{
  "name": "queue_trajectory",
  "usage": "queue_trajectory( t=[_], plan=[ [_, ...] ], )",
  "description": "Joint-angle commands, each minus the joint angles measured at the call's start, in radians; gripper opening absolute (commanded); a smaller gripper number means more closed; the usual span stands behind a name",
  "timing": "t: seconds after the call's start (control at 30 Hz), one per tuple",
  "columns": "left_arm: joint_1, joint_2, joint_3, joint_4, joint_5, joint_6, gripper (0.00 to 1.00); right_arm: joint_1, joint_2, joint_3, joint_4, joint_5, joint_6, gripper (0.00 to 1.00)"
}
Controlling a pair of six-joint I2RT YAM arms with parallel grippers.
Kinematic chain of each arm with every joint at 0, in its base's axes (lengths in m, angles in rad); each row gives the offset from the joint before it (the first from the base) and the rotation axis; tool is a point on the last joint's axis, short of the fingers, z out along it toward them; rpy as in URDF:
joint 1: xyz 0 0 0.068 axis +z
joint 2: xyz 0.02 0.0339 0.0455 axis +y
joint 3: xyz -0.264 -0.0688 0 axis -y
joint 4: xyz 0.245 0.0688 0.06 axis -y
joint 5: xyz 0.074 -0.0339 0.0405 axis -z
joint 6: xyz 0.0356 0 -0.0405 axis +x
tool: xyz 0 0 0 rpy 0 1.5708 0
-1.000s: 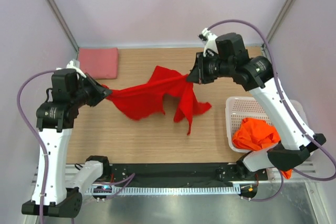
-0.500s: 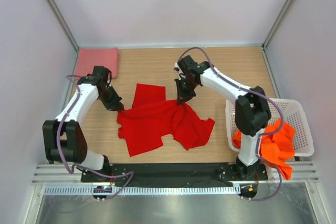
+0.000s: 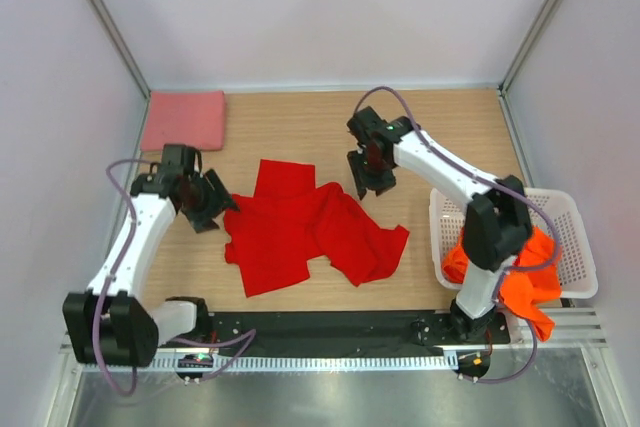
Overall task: Fold and stack the t-shirts
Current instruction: Flatten the tshirt out
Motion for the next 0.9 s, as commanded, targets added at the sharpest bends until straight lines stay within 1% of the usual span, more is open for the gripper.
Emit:
queue_trajectory(
  t=[0.0, 0.03, 0.07, 0.1, 0.13, 0.17, 0.2, 0.27, 0.3, 0.33, 0.4, 0.43, 0.53, 0.6, 0.73, 0.77, 0.83, 0.87],
  plan=[
    [-0.015, -0.176, -0.187, -0.052, 0.091, -0.078, 0.63, 0.046, -0.226, -0.153, -0.002, 0.000, 0.024, 0.50],
    [-0.024, -0.208, -0.222, -0.054, 0.099, -0.093, 0.61, 0.058, -0.258, -0.195, 0.008, -0.031, 0.035, 0.50],
    [-0.035, -0.239, -0.280, -0.055, 0.103, -0.110, 0.59, 0.078, -0.289, -0.283, 0.023, -0.071, 0.068, 0.50],
    [-0.061, -0.267, -0.299, -0.058, 0.099, -0.135, 0.57, 0.093, -0.350, -0.333, 0.061, -0.100, 0.088, 0.49],
    [-0.072, -0.300, -0.316, -0.068, 0.093, -0.144, 0.57, 0.116, -0.374, -0.382, 0.090, -0.127, 0.119, 0.49],
    [-0.081, -0.313, -0.328, -0.075, 0.085, -0.150, 0.57, 0.118, -0.397, -0.481, 0.116, -0.193, 0.149, 0.49],
    [-0.105, -0.318, -0.345, -0.086, 0.074, -0.164, 0.57, 0.122, -0.430, -0.532, 0.191, -0.222, 0.214, 0.48],
    [-0.131, -0.321, -0.359, -0.100, 0.056, -0.179, 0.58, 0.129, -0.458, -0.649, 0.271, -0.266, 0.266, 0.45],
    [-0.147, -0.319, -0.372, -0.101, 0.041, -0.191, 0.58, 0.138, -0.469, -0.675, 0.290, -0.266, 0.307, 0.44],
    [-0.185, -0.310, -0.379, -0.108, 0.030, -0.214, 0.57, 0.148, -0.495, -0.712, 0.301, -0.260, 0.321, 0.43],
    [-0.223, -0.296, -0.399, -0.111, 0.008, -0.248, 0.57, 0.152, -0.515, -0.738, 0.315, -0.243, 0.340, 0.42],
    [-0.263, -0.290, -0.406, -0.106, 0.005, -0.280, 0.57, 0.152, -0.532, -0.749, 0.319, -0.232, 0.357, 0.42],
    [-0.280, -0.285, -0.426, -0.097, -0.016, -0.305, 0.57, 0.153, -0.529, -0.781, 0.359, -0.186, 0.374, 0.41],
    [-0.282, -0.302, -0.417, -0.094, -0.033, -0.307, 0.57, 0.150, -0.489, -0.774, 0.370, -0.117, 0.383, 0.39],
    [-0.282, -0.301, -0.390, -0.121, -0.056, -0.287, 0.56, 0.120, -0.414, -0.768, 0.425, -0.048, 0.404, 0.38],
    [-0.282, -0.298, -0.396, -0.123, -0.055, -0.278, 0.56, 0.109, -0.380, -0.760, 0.443, -0.048, 0.394, 0.38],
    [-0.282, -0.299, -0.409, -0.117, -0.047, -0.270, 0.52, 0.074, -0.346, -0.738, 0.451, 0.012, 0.369, 0.38],
    [-0.280, -0.298, -0.428, -0.111, -0.039, -0.270, 0.51, 0.060, -0.322, -0.705, 0.453, 0.016, 0.337, 0.38]
  ],
)
